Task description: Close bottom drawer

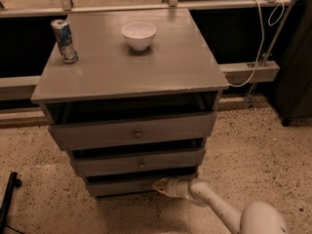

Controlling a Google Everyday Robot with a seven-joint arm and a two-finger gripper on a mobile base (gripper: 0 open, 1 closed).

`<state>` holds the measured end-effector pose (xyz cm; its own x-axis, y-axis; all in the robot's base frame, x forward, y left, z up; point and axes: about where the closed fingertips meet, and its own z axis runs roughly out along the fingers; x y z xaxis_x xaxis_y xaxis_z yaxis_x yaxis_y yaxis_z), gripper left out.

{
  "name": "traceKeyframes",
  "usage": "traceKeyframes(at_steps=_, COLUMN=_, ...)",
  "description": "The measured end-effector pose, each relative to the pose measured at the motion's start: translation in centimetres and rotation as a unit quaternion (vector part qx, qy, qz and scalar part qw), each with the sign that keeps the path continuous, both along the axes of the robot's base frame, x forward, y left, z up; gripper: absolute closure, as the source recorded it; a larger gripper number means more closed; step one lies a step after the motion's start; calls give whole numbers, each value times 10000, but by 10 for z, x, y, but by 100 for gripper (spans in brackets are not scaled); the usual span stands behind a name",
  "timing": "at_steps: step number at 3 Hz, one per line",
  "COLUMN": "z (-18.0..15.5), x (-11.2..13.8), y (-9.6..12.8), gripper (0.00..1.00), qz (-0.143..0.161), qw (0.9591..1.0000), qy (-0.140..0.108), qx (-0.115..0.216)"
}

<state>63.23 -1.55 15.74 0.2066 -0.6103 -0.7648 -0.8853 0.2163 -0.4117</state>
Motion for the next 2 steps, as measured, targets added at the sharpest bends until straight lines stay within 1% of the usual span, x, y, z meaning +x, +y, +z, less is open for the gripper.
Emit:
traceKeyframes(at_steps=1, z=-2, x=-10, y=-4, gripper=100, qz=63, qw=10000, qy=75, qx=7)
traceKeyframes(at_steps=2, z=-18, x=-56, y=-11, gripper=100, qz=650, qw=9967, qy=496, qx=13)
